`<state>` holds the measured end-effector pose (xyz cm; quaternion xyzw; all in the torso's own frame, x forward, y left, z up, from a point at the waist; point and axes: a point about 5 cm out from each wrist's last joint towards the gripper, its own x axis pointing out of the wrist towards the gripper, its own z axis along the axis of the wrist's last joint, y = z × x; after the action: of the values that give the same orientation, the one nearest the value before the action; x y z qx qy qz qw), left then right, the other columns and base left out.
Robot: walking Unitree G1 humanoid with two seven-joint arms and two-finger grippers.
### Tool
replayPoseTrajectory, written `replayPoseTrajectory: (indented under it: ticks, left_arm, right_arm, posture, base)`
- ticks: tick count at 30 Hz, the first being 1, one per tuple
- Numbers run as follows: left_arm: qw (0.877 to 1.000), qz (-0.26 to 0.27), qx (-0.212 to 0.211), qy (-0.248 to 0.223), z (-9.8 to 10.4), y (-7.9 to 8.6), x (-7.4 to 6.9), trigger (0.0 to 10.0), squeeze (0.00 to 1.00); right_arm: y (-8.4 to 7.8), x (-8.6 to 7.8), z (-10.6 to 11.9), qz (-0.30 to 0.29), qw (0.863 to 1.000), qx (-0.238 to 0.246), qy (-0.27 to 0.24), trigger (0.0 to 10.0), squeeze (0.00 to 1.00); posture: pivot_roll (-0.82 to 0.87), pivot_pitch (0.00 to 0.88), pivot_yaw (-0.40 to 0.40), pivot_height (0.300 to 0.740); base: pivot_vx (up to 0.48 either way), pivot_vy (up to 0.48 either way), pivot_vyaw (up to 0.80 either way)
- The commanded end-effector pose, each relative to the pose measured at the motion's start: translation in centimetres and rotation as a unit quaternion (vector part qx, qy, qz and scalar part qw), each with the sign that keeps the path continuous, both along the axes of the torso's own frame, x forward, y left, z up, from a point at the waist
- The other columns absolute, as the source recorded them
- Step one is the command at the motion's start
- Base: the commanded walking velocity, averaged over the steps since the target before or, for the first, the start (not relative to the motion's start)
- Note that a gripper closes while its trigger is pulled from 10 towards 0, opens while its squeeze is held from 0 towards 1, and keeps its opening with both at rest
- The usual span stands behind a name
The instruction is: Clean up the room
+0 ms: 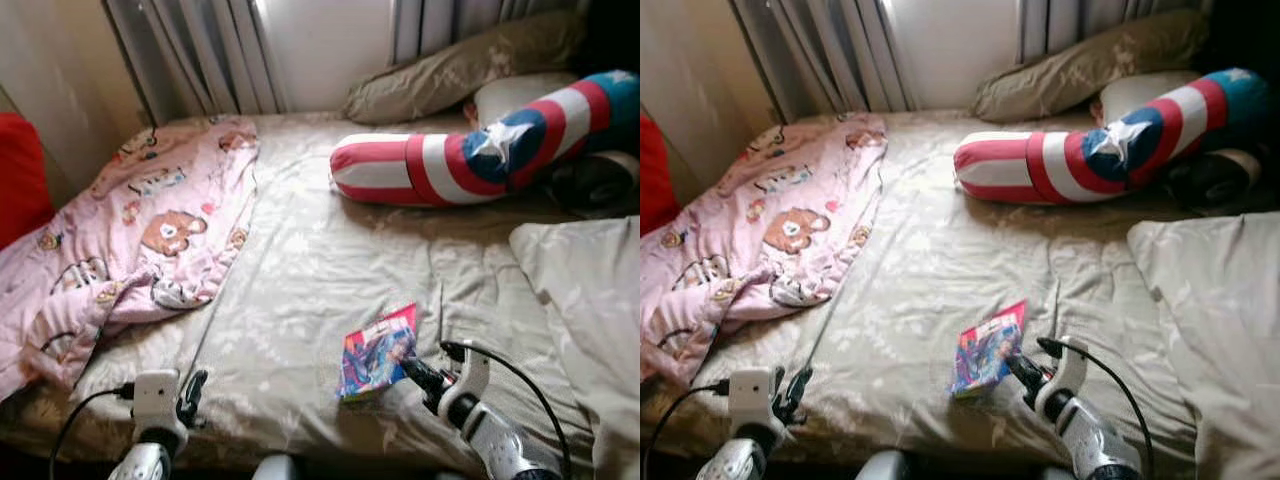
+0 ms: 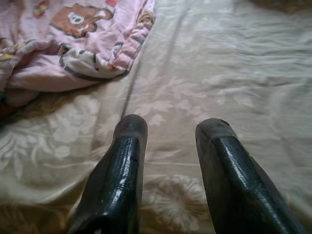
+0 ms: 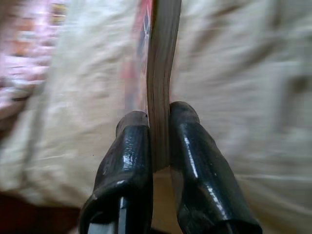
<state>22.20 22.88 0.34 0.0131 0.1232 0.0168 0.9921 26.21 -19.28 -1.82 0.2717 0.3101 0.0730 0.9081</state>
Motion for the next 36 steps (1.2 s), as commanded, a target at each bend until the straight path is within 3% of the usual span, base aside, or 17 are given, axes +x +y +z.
replayPoseTrajectory:
  ticks: [1,5,15,19,30,36]
  left_arm:
    - [1.0,-0.003,0.005,0.006,0.0,0.2,-0.2,10.0,0.0]
    - [1.0,-0.008,0.003,0.012,-0.2,-0.2,-0.7,10.0,0.0]
    - [1.0,-0.001,-0.001,0.023,-0.4,-0.6,-1.9,10.0,0.0]
    - [1.0,0.004,-0.002,0.03,-0.7,-0.6,-2.8,10.0,0.0]
    - [0.999,0.006,-0.003,0.033,-0.7,-0.7,-3.3,10.0,0.0]
    - [0.999,0.006,-0.005,0.038,-0.7,-0.9,-4.4,10.0,0.0]
  right_arm:
    - [-0.6,0.0,-0.5,-0.031,0.998,-0.05,0.024,10.0,0.0]
    - [-2.1,-0.2,-0.7,-0.074,0.993,-0.083,0.038,10.0,0.0]
    - [-3.8,-0.2,-0.8,-0.107,0.979,-0.165,0.052,10.0,0.0]
    - [-3.5,0.1,-0.7,-0.114,0.977,-0.172,0.056,10.0,0.0]
    - [-3.4,0.5,-0.4,-0.104,0.973,-0.199,0.051,10.0,0.0]
    - [-2.9,1.1,-0.1,-0.083,0.973,-0.212,0.043,10.0,0.0]
  posture:
    - [0.08,0.0,0.131,0.642]
    - [0.09,0.0,0.131,0.642]
    - [0.1,0.032,0.11,0.642]
    - [0.1,0.056,0.101,0.642]
    - [0.11,0.091,0.1,0.642]
    - [0.12,0.115,0.096,0.642]
  base:
    - [0.0,0.0,0.0]
    - [0.0,0.0,0.0]
    - [0.0,0.0,0.0]
    - [0.0,0.0,0.0]
    - [0.0,0.0,0.0]
    - [0.0,0.0,0.0]
